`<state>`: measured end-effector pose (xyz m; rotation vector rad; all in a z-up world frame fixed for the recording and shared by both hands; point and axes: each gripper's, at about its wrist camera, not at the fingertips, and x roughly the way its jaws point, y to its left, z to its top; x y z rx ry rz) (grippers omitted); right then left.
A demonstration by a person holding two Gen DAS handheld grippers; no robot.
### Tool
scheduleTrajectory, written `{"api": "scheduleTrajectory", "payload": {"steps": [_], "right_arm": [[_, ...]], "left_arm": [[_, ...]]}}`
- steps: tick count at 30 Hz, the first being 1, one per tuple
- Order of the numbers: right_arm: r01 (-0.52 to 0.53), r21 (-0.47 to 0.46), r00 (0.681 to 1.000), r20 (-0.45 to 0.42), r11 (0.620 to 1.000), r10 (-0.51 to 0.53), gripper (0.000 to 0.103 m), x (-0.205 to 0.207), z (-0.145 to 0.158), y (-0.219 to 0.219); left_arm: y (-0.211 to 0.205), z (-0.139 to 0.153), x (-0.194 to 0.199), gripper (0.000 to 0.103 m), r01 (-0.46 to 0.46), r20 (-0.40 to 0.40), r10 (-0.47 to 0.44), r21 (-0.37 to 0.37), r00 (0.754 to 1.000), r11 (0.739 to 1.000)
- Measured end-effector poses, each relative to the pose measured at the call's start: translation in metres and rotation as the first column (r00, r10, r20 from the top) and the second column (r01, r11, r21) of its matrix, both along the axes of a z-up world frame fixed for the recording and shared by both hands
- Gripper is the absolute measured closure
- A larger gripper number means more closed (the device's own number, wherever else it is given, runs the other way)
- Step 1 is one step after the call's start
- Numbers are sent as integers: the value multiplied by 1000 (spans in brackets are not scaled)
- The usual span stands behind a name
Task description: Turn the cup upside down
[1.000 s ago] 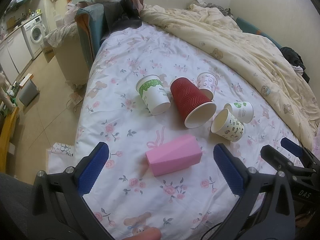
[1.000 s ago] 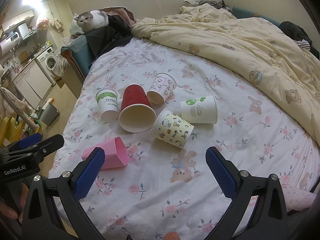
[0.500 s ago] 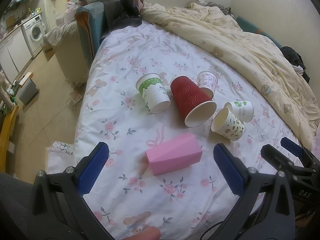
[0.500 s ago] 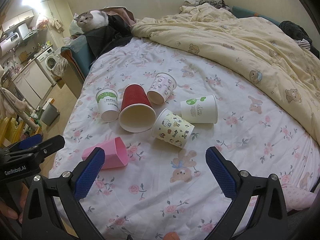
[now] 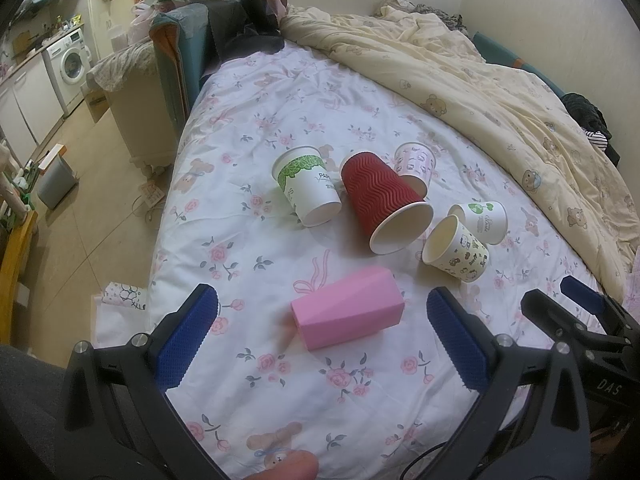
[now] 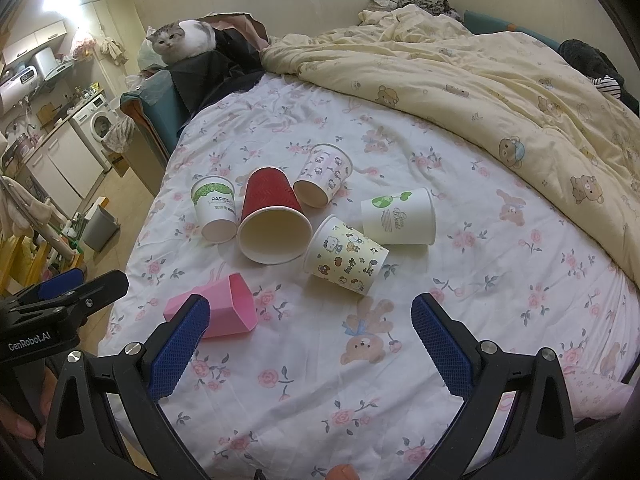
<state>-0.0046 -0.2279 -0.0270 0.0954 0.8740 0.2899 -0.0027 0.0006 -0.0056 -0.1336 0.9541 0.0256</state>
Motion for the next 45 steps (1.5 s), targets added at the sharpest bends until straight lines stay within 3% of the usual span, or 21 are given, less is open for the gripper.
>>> {"api": "scheduleTrajectory", "payload": {"steps": [20, 31, 36, 40, 45], "right_arm": [[-1, 1, 1000, -3, 1000, 1, 0, 2, 3, 1], [-5, 11, 1000, -28, 1000, 5, 0, 5, -14, 3], [-51, 33, 994, -98, 998, 54, 0, 23, -7, 8], [-90, 67, 982, -162, 994, 99, 0, 52, -1, 16], [-111, 95, 950, -282, 989, 134, 0, 104, -9, 35]], "left_arm": [[1, -2, 0, 0, -3, -6, 3, -5, 1000, 1000], [2, -7, 1, 0, -20, -32, 20, 0, 999, 1000], [13, -7, 17, 0, -39, -96, 37, -29, 995, 999], [18, 2, 35, 0, -41, -107, 40, -11, 994, 999], [29, 1, 66, 0, -44, -165, 41, -15, 986, 999]]}}
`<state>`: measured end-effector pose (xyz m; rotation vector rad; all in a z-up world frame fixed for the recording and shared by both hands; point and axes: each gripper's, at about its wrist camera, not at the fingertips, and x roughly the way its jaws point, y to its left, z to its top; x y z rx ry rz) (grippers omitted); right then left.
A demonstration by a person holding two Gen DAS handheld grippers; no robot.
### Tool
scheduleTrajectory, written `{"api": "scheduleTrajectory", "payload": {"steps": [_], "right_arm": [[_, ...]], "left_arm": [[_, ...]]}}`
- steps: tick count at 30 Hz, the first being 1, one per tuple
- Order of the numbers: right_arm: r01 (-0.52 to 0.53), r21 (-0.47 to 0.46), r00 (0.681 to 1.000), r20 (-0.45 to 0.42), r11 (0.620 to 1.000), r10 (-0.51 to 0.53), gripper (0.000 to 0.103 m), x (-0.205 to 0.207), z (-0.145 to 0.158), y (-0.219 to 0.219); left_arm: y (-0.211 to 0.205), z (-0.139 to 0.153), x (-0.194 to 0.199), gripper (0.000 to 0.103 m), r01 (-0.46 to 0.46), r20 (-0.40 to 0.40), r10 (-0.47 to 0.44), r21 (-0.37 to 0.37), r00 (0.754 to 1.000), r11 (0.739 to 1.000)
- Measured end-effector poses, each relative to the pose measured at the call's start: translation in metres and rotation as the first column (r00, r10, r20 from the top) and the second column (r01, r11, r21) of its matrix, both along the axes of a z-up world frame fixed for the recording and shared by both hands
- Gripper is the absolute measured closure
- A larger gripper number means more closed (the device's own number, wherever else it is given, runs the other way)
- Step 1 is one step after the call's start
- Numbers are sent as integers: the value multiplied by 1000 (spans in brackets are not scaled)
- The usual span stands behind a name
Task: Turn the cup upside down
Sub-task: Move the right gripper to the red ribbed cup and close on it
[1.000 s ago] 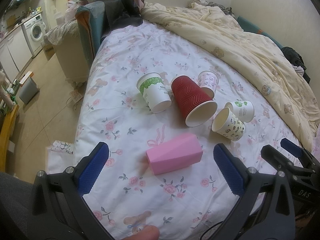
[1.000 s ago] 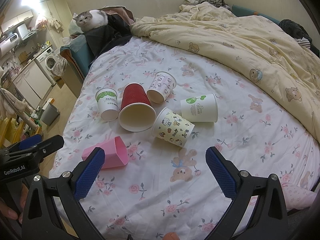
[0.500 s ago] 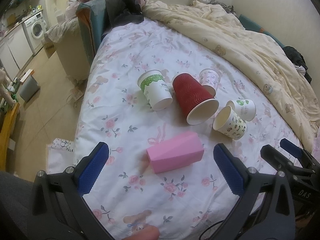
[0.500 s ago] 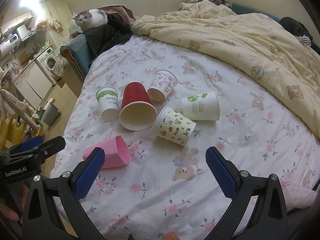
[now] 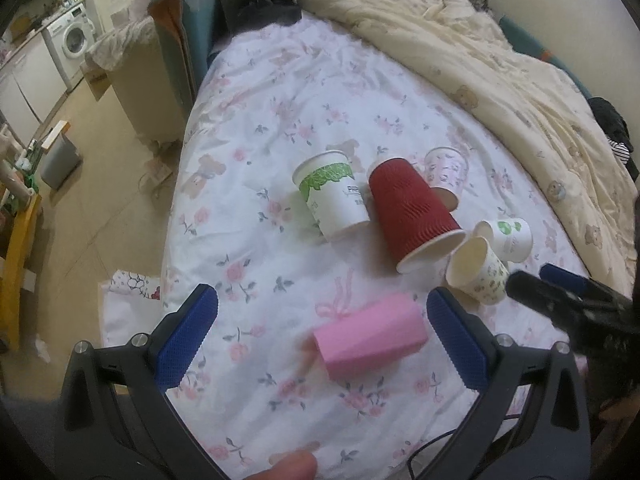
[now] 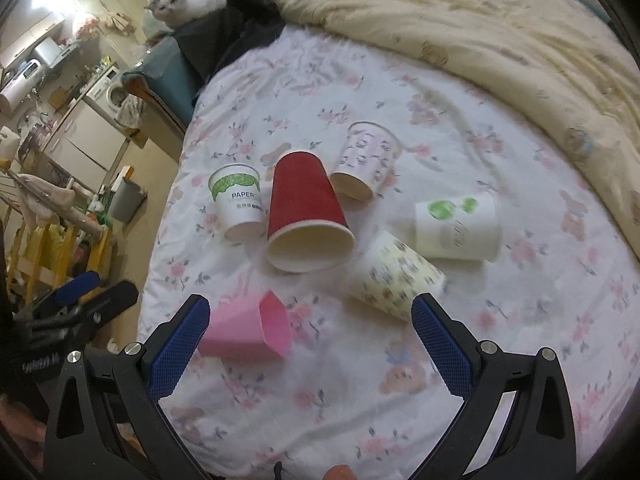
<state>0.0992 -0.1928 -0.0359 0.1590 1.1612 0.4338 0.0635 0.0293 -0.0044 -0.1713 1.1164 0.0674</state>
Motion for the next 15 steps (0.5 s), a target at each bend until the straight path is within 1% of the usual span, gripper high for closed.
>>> {"api": "scheduleTrajectory", "payload": {"steps": [4, 8, 11, 13, 15], "right_arm": [[-19, 2, 993, -113, 1000, 19, 0, 41, -18, 20], [-72, -5, 979, -190, 997, 70, 0, 75, -34, 42], [-123, -62, 968, -225, 991, 106, 0, 91, -50, 59], [-152, -107, 960, -251, 983, 121, 0, 98, -60, 68], [-178, -134, 951, -278, 975, 136, 0, 103, -72, 75]], "left_arm": [[10, -11, 21, 0, -24, -65, 24, -2, 998, 1000], [20, -26, 30, 0, -65, -121, 60, -38, 991, 997], [26, -38, 31, 0, -100, -165, 86, -78, 983, 992], [27, -42, 31, 0, -105, -182, 88, -86, 979, 991], [26, -42, 31, 0, -106, -184, 89, -87, 979, 990]]}}
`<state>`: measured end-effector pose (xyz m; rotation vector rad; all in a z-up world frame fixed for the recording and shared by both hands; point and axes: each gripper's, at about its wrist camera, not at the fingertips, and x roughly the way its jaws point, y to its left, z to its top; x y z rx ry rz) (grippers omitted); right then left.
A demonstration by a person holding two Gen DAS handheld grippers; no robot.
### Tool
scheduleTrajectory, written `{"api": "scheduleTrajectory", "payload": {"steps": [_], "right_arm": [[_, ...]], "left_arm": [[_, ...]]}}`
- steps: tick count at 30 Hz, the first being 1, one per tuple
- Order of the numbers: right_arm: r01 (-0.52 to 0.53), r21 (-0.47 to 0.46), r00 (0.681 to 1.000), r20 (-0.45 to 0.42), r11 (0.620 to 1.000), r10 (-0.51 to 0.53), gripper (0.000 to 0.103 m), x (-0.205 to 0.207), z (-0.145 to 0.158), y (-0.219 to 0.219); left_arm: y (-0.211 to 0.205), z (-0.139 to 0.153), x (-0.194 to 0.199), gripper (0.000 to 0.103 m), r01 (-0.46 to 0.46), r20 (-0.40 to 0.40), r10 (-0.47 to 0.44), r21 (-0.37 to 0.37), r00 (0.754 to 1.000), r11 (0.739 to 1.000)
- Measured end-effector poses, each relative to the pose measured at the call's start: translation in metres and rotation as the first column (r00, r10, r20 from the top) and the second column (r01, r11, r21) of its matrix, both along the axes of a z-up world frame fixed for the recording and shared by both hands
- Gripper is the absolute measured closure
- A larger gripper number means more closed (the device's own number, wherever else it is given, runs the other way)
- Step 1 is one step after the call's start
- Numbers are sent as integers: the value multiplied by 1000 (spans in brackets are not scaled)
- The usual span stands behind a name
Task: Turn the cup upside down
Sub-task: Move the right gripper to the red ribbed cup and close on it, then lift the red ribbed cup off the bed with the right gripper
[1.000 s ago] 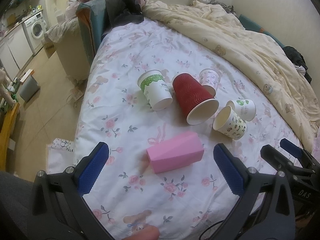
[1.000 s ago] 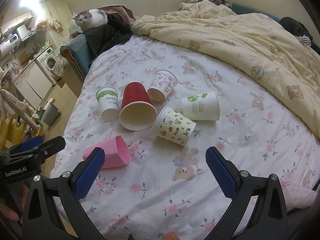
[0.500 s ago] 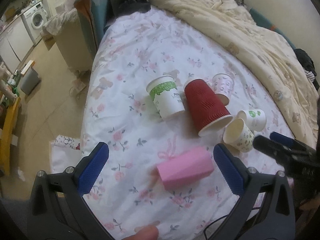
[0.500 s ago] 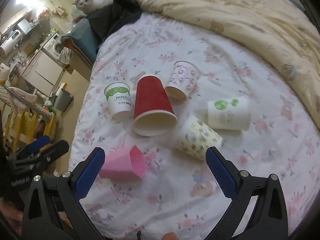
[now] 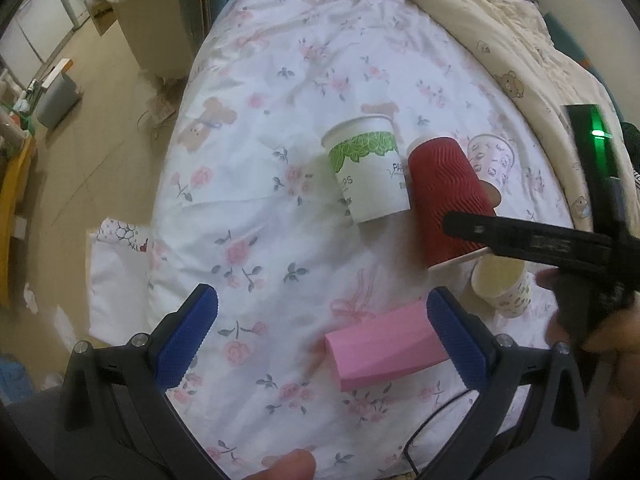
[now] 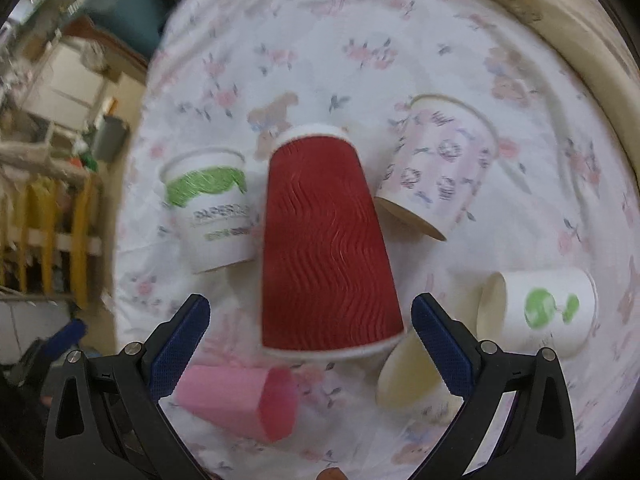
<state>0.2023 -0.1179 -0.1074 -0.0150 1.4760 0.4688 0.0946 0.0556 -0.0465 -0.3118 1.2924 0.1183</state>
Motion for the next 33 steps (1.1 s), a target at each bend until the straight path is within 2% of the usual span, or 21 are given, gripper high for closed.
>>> {"api": "scheduleTrajectory", "payload": {"steps": [3, 6, 8, 9, 14, 18, 22, 25, 28, 33], "right_arm": [[-3, -43, 999, -36, 999, 1, 0, 7, -18, 4], [10, -49, 998, -54, 999, -13, 1, 12, -30, 4], [15, -48, 998, -52, 999, -17, 18, 12, -32, 3], [16, -46, 998, -57, 999, -18, 20, 12, -32, 2], [34, -16, 999, -13, 999, -34, 22, 6, -10, -10], [66, 58, 997, 28, 996, -67, 22, -7, 28, -31], [96, 131, 992, 70, 987, -105, 22, -39, 69, -61], [122, 167, 988, 75, 978, -136, 22, -71, 78, -79], [152, 196, 987, 26, 969, -160, 22, -111, 67, -91], [194, 194, 981, -58, 962, -186, 22, -160, 26, -91]], "left_arm": [[1, 2, -1, 0, -11, 11, 11, -16, 1000, 1000], [1, 1, 0, 0, -9, 3, 9, -28, 1000, 1000], [0, 1, 0, 0, -6, 1, 6, -31, 1000, 1000], [0, 0, 0, 0, -5, 1, 5, -29, 1000, 1000], [1, 2, -1, 0, -11, 8, 11, -25, 1000, 1000], [2, 8, -7, 0, -12, 39, 12, -4, 999, 1000], [9, 15, -19, 0, -29, 71, 29, 5, 997, 1000], [10, 20, -33, 0, -24, 84, 24, -10, 996, 1000], [6, 25, -52, 0, -5, 114, 5, -3, 994, 1000], [-5, 17, -81, 0, 24, 111, -25, 7, 994, 1000]]}}
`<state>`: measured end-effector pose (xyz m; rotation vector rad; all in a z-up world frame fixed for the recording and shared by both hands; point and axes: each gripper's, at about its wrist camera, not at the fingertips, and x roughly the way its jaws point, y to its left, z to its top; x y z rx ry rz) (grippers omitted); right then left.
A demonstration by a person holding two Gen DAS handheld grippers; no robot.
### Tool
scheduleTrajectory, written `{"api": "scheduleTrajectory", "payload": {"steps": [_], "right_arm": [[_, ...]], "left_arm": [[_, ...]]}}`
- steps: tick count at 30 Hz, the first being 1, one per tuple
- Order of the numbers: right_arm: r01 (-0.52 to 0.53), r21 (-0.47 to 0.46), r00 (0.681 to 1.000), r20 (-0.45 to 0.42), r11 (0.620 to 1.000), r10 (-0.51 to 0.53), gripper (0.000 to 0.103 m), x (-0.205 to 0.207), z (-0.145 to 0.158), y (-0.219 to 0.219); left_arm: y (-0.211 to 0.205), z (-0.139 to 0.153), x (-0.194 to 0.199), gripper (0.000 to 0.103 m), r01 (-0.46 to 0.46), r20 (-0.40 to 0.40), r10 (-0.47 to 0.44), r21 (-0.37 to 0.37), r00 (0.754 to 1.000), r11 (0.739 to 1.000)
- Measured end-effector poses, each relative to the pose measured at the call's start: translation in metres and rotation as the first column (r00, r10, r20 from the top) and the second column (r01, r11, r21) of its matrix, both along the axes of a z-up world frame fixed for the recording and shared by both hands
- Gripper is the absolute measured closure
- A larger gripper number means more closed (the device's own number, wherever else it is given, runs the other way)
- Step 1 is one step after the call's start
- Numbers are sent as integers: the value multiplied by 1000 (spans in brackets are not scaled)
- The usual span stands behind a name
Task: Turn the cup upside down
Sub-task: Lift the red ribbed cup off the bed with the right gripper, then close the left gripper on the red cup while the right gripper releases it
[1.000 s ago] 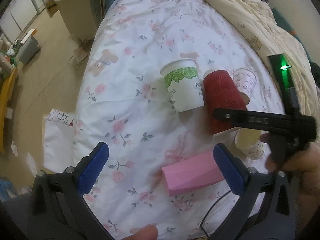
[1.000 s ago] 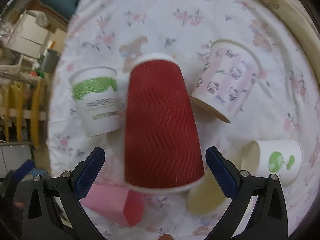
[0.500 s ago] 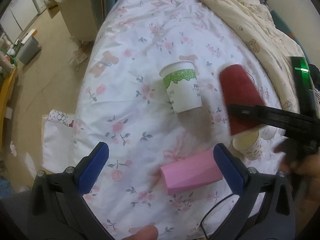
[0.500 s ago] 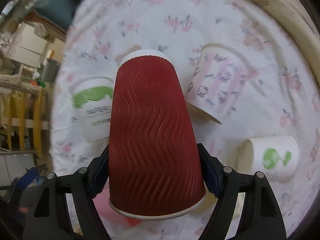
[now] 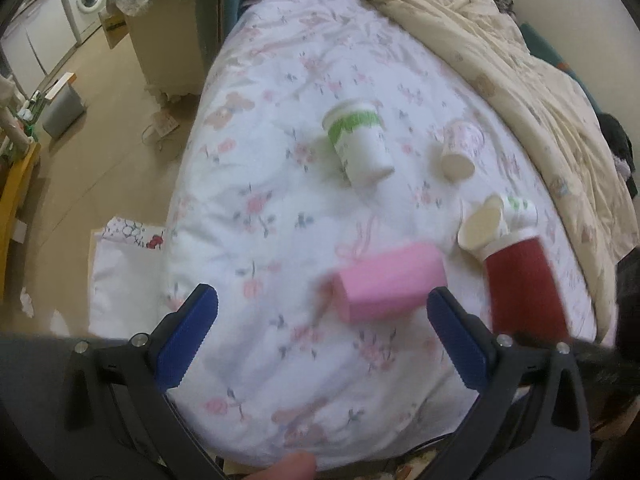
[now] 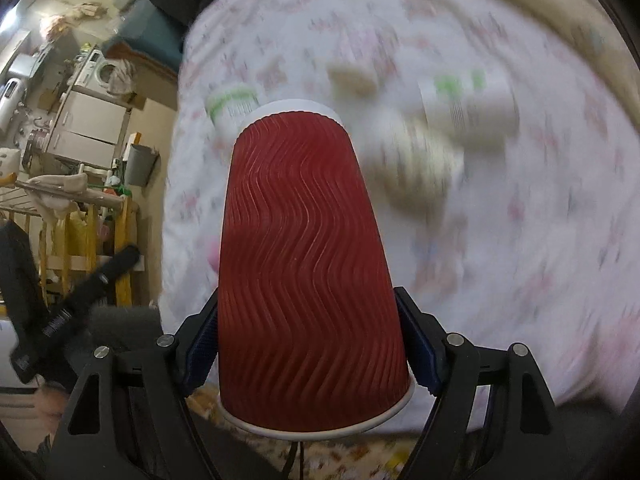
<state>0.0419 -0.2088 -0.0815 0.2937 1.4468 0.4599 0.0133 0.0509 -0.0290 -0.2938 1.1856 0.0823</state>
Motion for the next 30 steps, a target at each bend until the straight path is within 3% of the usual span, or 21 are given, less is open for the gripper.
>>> {"api": "scheduleTrajectory", "payload": {"steps": [7, 14, 16, 19, 23, 26, 30], "right_arm": [[10, -77, 998, -57, 997, -14, 21, -33, -53, 24], [-15, -120, 1000, -28, 993, 12, 19, -39, -59, 33], [-21, -123, 999, -29, 992, 18, 16, -39, -55, 31], [-42, -135, 999, -9, 990, 41, 4, -41, -43, 31], [-51, -107, 995, 79, 993, 60, 4, -42, -12, 16], [-21, -76, 985, 172, 997, 34, 4, -39, 10, -5], [20, -112, 965, 264, 994, 11, 3, -34, 19, -30]], "left_arm": [[-16, -9, -19, 0, 21, 0, -21, 8, 1000, 1000], [-16, -10, -27, 0, 19, 7, -19, 0, 1000, 1000], [-15, -11, -26, 0, 12, 5, -12, -15, 1000, 1000], [-15, -10, -25, 0, 10, 11, -10, -21, 1000, 1000], [-19, -11, -25, 0, 23, 8, -23, -17, 1000, 1000], [-22, -9, -26, 0, 20, 30, -21, 25, 999, 999], [-32, -10, -25, 0, 43, 20, -44, 49, 999, 998]]}}
